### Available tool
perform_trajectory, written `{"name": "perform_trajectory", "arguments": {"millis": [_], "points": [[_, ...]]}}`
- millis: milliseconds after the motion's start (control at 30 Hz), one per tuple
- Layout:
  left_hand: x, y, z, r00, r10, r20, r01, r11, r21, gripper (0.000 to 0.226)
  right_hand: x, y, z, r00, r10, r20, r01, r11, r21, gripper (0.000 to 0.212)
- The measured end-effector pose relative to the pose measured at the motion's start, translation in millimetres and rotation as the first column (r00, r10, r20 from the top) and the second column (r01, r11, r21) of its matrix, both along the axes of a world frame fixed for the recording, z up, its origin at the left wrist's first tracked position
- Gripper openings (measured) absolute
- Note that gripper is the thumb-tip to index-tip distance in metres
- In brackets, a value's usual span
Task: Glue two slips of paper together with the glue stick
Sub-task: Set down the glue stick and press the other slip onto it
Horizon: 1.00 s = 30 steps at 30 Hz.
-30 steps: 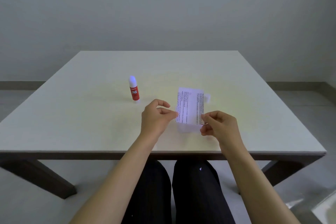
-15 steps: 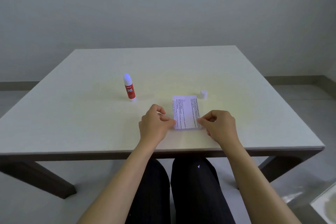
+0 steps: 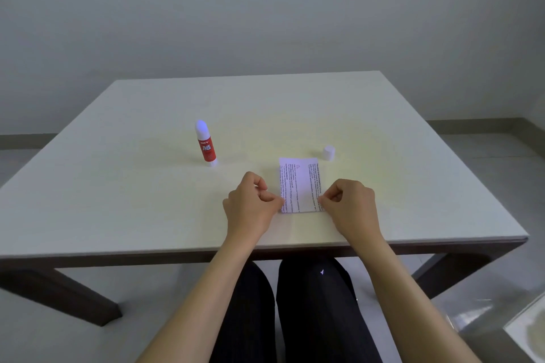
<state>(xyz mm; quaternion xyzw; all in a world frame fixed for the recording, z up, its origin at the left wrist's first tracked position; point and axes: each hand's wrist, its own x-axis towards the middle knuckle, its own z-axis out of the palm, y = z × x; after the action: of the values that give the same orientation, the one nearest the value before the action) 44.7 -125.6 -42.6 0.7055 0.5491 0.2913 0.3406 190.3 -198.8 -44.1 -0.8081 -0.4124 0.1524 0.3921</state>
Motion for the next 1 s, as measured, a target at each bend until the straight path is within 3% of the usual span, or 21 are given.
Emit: {"name": "perform_trajectory", "arguments": {"millis": [233,333,433,533,633,800,867,1000], "points": [[0,4,-6,0.998,-0.055,-0.011,0.056,0.996,0.069,0.030,0,2,0,0.998,0.019,0.051,-0.017,0.999,-0.043,0.009],[1,9,-4,0.978,-0.146,-0.145,0.167,0.975,0.143,0.032,1,3,1,0.996,0.053,0.075,-0.050,0.998,-0.043,0.014],[3,19,-3,0.838,-0.303,-0.454,0.434,0.875,0.216,0.052,0,4,3,0.986,0.102,0.133,-0.091,0.992,-0.085,0.034],[2,23,-6,0.676,-0.453,-0.581,0.612,0.785,0.100,0.052,-3,7,3,0.982,0.118,0.147,-0.090,0.979,-0.185,0.037],[-6,26,-10,0.660,-0.490,-0.570,0.625,0.779,0.054,0.051,-7,12,5,0.957,0.151,0.247,-0.076,0.955,-0.288,0.027],[-28,43,-6,0.702,-0.478,-0.528,0.591,0.804,0.058,0.052,-28,20,8,0.918,0.233,0.320,-0.134,0.944,-0.303,0.025],[-38,51,-4,0.694,-0.485,-0.532,0.580,0.815,0.014,0.062,-34,22,9,0.901,0.257,0.348,-0.147,0.938,-0.312,0.025],[-45,62,-1,0.640,-0.529,-0.557,0.586,0.805,-0.091,0.085,-41,18,1,0.706,0.345,0.619,-0.137,0.923,-0.358,0.037]]}}
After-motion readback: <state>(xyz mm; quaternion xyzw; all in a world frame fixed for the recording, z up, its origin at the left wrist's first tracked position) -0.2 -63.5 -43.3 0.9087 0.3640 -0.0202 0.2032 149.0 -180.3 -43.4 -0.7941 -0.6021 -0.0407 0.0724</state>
